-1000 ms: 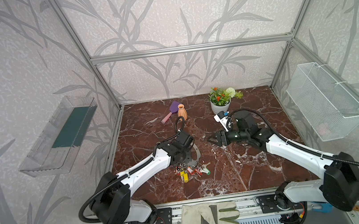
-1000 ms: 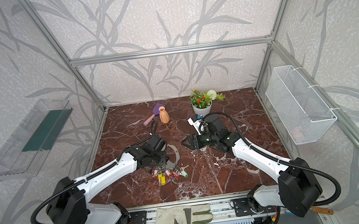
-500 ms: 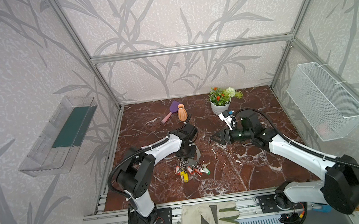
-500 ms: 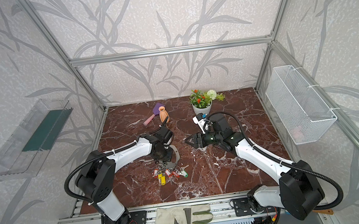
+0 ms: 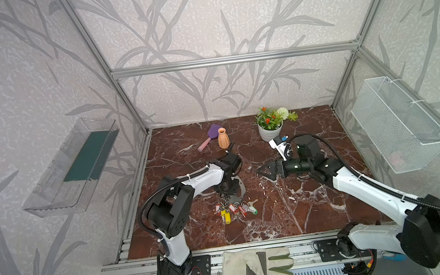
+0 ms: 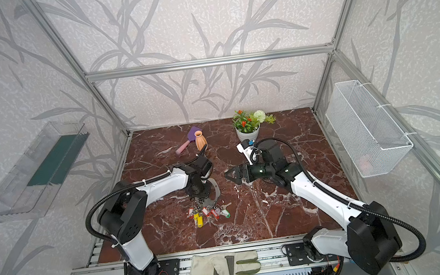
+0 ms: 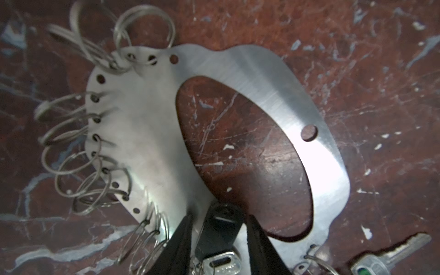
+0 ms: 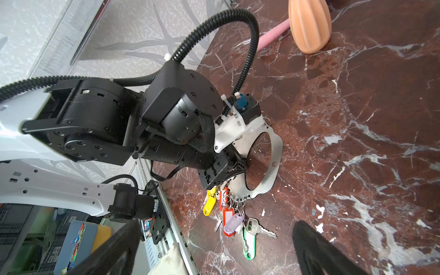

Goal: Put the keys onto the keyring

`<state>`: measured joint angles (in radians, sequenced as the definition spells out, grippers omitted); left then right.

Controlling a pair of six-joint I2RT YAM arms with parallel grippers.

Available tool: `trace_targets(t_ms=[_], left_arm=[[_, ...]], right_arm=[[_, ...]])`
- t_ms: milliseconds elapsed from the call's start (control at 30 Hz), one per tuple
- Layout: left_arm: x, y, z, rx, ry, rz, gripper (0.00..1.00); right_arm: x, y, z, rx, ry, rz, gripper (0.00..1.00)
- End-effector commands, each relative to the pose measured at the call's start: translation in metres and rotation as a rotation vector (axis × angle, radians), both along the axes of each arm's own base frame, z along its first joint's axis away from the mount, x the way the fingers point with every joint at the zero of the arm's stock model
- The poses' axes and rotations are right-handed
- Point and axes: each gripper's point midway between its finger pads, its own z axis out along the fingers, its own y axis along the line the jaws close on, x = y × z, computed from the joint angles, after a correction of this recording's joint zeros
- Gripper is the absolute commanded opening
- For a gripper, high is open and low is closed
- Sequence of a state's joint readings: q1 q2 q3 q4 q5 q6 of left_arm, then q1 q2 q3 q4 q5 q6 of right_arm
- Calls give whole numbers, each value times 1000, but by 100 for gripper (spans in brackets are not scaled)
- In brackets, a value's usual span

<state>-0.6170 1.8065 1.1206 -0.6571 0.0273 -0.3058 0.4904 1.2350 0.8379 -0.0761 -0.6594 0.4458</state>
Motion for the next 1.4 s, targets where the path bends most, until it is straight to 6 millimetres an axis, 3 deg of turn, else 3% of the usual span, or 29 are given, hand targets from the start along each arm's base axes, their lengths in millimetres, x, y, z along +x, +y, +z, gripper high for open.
trace_targets(t_ms=[0,267,567,767,1000,1267,1367], left_arm=[[-21,11,-9,36,65,-4,35],[-23,22,-10,121,57,21,19],[-17,15,0,89,7,51,1],[-13,8,26,14,-62,74,0],[-10,12,56,-37,-155,115,0],[-13,22,55,-39,-182,164,0],[-12,17,55,-65,-183,171,0]], right_arm=[[-3,-2,5,16,-6,-2,99],[-4,-2,7,31,2,-7,99],[-3,-2,10,39,1,-11,99],[-2,-1,8,40,7,-16,99],[0,3,-9,14,31,-19,99],[-6,21,-41,-100,26,37,98],[-20,40,-58,-152,16,120,94]])
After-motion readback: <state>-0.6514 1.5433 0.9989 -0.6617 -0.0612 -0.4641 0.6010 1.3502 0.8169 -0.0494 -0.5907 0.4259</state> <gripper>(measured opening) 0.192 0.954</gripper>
